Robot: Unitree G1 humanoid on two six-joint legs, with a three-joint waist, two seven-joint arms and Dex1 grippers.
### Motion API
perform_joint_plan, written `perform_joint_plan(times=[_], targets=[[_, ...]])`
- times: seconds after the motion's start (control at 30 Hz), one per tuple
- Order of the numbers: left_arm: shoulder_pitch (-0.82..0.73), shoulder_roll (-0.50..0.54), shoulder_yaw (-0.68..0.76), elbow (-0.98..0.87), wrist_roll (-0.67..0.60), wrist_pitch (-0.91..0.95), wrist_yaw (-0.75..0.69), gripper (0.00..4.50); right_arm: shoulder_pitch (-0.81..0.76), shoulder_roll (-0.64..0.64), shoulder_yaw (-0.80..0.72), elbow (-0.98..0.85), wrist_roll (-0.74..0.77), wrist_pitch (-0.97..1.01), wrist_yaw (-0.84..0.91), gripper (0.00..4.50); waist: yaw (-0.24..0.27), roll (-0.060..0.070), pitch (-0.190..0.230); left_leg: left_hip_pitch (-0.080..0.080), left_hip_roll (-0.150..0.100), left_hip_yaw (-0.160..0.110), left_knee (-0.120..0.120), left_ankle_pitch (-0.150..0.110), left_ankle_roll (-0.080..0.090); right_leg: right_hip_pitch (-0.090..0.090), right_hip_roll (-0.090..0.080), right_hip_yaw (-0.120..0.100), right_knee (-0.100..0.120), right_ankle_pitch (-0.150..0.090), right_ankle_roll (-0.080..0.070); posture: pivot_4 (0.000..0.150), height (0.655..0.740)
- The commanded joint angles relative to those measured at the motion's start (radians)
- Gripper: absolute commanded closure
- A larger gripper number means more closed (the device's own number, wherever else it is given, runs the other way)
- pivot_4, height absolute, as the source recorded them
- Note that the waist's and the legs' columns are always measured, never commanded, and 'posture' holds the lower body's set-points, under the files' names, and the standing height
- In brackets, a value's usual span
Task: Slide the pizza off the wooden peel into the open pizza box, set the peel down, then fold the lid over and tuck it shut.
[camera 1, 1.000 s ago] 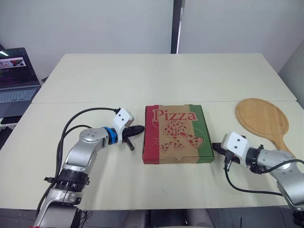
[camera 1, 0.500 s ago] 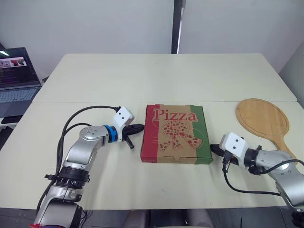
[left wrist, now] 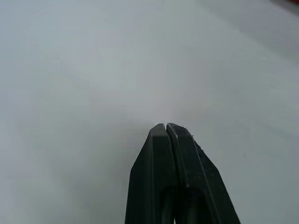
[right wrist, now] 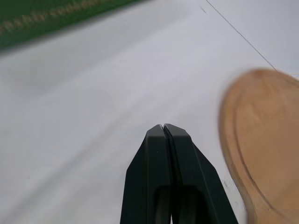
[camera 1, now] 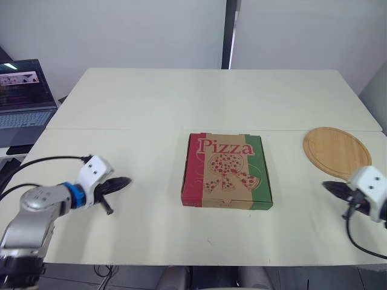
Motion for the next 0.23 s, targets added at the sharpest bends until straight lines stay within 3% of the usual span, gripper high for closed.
perform_joint_plan(times=[0.03,0.23], targets=[[0.072,0.003,0.092,-0.047,-0.023,-0.009,0.023,4.50,-0.007,-0.048,-0.089,0.123,0.007,-0.063,0.033,4.45,-0.001,0.000,0.000,0.000,0.000,0.001,0.000,0.000,0.000,0.000,0.000,0.000,0.000,0.000,0.000,0.150,0.7400],[0.131,-0.030,0.117,-0.062,-0.036,0.005,0.059,4.50,-0.077,-0.105,-0.081,0.374,-0.034,-0.169,0.012,4.45,-0.001,0.000,0.000,0.003,0.000,0.002,-0.001,0.000,0.000,0.001,0.000,0.001,0.000,0.000,0.000,0.150,0.7400]])
